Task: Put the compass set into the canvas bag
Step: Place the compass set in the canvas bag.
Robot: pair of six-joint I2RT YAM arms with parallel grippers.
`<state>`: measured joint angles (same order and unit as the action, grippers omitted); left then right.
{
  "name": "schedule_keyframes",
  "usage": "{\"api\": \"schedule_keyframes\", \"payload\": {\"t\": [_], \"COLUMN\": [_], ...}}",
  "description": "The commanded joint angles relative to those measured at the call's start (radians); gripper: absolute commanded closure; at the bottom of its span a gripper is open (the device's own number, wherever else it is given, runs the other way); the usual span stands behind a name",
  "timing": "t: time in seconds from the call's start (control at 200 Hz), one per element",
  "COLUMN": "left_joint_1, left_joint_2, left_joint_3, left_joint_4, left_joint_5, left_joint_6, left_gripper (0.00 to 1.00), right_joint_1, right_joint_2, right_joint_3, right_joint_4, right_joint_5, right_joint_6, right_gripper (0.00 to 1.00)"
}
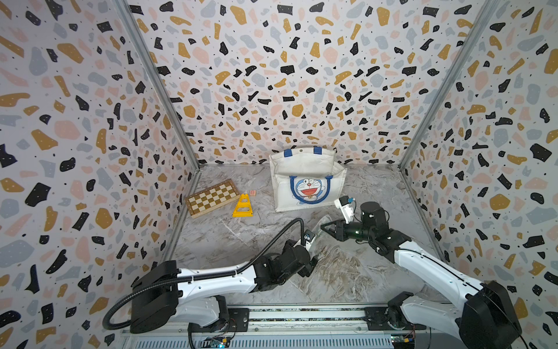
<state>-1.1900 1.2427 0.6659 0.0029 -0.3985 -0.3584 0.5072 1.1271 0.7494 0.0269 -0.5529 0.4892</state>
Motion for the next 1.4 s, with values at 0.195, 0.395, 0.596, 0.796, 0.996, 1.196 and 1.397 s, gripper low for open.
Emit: {"api": "schedule_keyframes", "payload": {"t": [0.195,0.395,0.596,0.796,0.996,1.196,1.397], "left_joint_1": [0.076,0.134,0.192,0.204,0.218,0.228,0.230], "left_joint_2": [-0.168,-0.262,-0.293,-0.307,-0.299,-0.293,-0.289], "left_joint_3": [-0.096,-0.119,-0.114,-0.136,-0.132,-0.126,-0.123], "left_joint_4": [0.033,-0.074,-0.178,-0.193,-0.192,-0.198,-0.196], "left_joint_5": [0.074,0.089,0.145,0.159,0.168,0.163,0.172], "left_joint_6": [-0.063,-0.056,-0.075,-0.087,-0.080,-0.087,-0.092], "left_gripper": [0.15,0.14,0.11,0.11,0.10,0.10,0.10], "right_joint_1": [0.037,0.037,0.031,0.027,0.023,0.022,0.022], "right_joint_2": [0.146,0.456,0.723,0.903,0.979,0.985,0.987], "right_joint_3": [0.431,0.813,1.105,1.280,1.325,1.355,1.564], "right_joint_4": [-0.033,-0.167,-0.277,-0.429,-0.491,-0.494,-0.580], "right_joint_5": [0.338,0.556,0.610,0.555,0.554,0.535,0.543], "right_joint_6": [-0.118,-0.268,-0.318,-0.302,-0.282,-0.279,-0.301], "right_gripper": [1.00,1.00,1.00,1.00,0.99,0.58,0.33]}}
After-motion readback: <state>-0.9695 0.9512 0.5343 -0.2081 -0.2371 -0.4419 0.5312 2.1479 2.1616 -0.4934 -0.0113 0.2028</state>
